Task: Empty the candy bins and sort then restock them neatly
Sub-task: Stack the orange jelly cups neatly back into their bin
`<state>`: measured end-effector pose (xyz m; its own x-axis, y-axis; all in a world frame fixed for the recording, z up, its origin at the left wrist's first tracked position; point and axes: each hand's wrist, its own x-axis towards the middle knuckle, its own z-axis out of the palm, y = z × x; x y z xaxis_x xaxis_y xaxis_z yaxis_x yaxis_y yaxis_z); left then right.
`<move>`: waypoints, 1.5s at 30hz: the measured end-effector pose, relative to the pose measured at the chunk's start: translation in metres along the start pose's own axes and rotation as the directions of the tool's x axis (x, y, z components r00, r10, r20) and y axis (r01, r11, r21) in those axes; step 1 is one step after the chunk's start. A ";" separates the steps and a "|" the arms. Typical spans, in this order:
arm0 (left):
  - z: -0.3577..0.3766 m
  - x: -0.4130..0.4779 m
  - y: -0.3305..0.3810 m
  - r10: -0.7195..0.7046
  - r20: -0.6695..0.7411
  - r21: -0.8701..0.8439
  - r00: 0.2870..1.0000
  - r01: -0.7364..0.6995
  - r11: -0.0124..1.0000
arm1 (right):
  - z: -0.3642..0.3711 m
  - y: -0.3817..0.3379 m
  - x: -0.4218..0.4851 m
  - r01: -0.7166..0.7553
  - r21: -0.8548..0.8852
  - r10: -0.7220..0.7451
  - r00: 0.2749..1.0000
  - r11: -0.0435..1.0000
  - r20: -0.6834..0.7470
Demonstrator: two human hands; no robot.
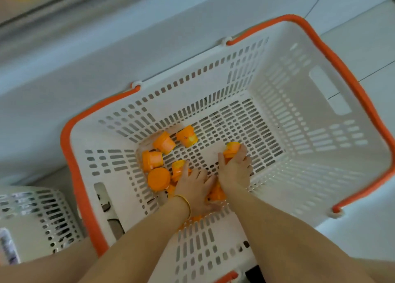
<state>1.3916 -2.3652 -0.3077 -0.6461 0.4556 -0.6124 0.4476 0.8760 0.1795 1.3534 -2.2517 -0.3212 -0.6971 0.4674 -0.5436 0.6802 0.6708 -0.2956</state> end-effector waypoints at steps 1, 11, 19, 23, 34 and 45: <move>0.001 0.003 0.002 -0.016 -0.005 -0.014 1.000 0.016 1.000 | -0.002 -0.001 0.004 0.026 0.022 -0.026 1.000 0.999 0.002; -0.040 -0.003 -0.010 -0.194 -0.091 -0.277 0.977 0.162 0.947 | -0.070 -0.010 0.028 -0.091 0.460 0.033 0.991 0.883 0.131; -0.165 -0.078 -0.021 -0.325 -0.100 -0.806 0.940 0.115 0.581 | -0.168 -0.055 -0.028 0.189 0.565 -0.266 0.962 0.803 0.055; -0.239 -0.136 -0.011 -0.330 -0.230 -0.820 0.916 -0.001 0.572 | -0.218 -0.089 -0.080 0.390 0.556 -0.442 0.896 0.734 -0.046; -0.385 -0.300 -0.077 -0.544 -0.508 -0.731 0.668 0.000 0.683 | -0.363 -0.200 -0.226 0.863 0.068 -0.821 0.497 0.500 -0.281; -0.387 -0.272 -0.132 -0.651 -0.395 -0.656 0.648 0.297 0.694 | -0.329 -0.378 -0.213 0.590 -0.766 -0.901 0.432 0.255 0.033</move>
<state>1.2692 -2.5439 0.1328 -0.9543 -0.2127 -0.2097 -0.2872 0.8467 0.4480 1.1704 -2.4153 0.1651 -0.9068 -0.4216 0.0058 -0.4115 0.8879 0.2056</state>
